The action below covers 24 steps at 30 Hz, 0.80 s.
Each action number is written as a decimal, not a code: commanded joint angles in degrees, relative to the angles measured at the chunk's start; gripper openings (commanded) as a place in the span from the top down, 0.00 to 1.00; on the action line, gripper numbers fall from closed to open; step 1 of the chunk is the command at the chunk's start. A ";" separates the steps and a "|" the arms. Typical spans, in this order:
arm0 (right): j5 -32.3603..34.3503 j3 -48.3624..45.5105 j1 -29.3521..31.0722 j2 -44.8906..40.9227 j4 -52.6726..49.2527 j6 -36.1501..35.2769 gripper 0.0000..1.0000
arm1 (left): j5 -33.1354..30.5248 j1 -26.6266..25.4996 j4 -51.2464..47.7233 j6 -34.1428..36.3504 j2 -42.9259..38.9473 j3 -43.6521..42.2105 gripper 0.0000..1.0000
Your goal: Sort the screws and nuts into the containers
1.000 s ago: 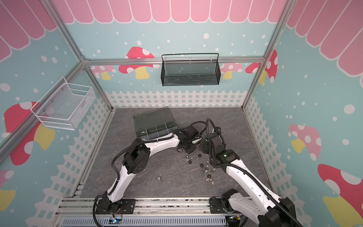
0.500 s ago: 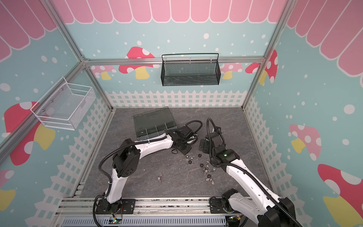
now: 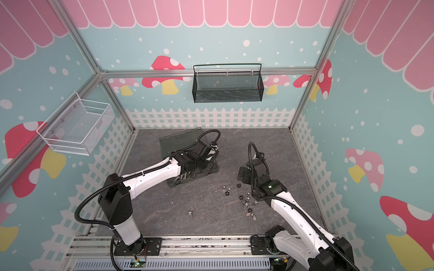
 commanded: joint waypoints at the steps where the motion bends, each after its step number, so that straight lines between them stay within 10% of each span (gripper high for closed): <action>1: -0.74 -1.13 -0.31 0.74 1.43 0.38 0.02 | -0.72 2.37 2.91 2.06 -1.62 -3.41 1.00; 24: -1.62 -1.60 -0.69 3.04 2.49 -0.11 0.02 | 3.03 5.72 8.30 8.30 1.86 -6.82 1.00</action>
